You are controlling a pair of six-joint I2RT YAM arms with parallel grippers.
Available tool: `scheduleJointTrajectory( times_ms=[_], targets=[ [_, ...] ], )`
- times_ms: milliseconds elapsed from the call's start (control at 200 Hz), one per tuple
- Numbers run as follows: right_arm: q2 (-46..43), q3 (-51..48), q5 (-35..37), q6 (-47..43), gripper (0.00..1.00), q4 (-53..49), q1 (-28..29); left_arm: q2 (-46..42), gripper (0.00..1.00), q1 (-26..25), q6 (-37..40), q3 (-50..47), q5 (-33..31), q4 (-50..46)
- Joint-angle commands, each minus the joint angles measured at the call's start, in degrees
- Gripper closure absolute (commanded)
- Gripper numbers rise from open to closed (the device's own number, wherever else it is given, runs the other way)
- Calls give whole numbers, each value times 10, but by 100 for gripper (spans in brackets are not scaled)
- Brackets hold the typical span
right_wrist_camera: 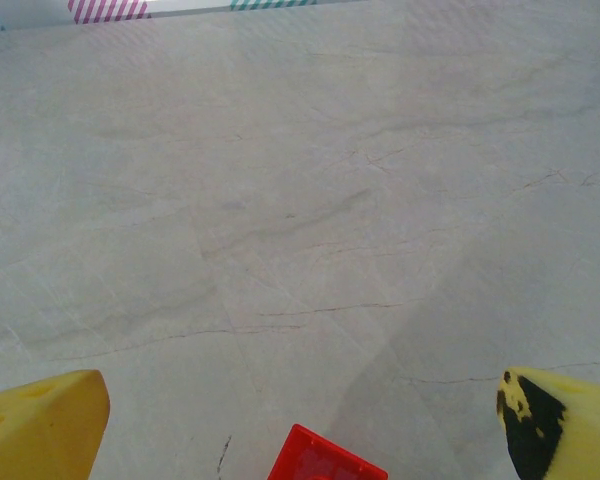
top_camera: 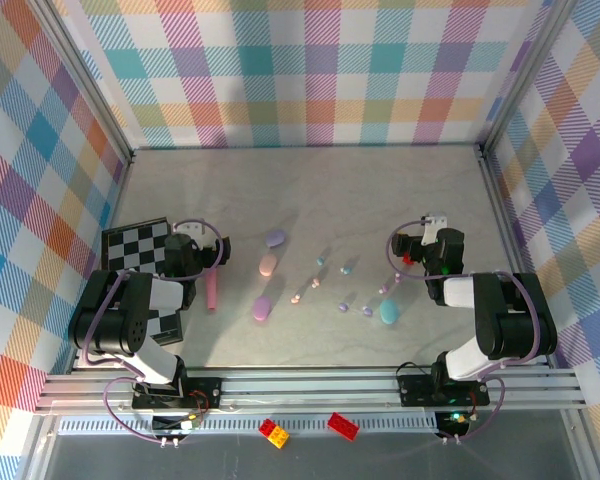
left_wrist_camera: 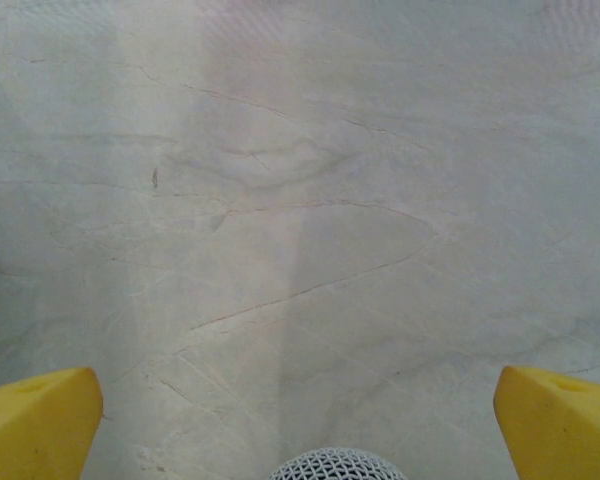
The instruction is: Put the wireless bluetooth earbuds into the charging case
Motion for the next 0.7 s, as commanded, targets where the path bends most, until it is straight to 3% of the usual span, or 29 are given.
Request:
scheduleJointTrajectory(
  times_ms=[0,385,695],
  targets=[
    [6,11,-13,-6,1,24,-5,5,0,8,-8,14,0,18],
    [-3,9,-4,-3,1,20,-5,-2,0,8,-7,9,1,20],
    [-124,23,-7,0,1,-106,-5,-177,0,-32,12,34,-83,-151]
  ],
)
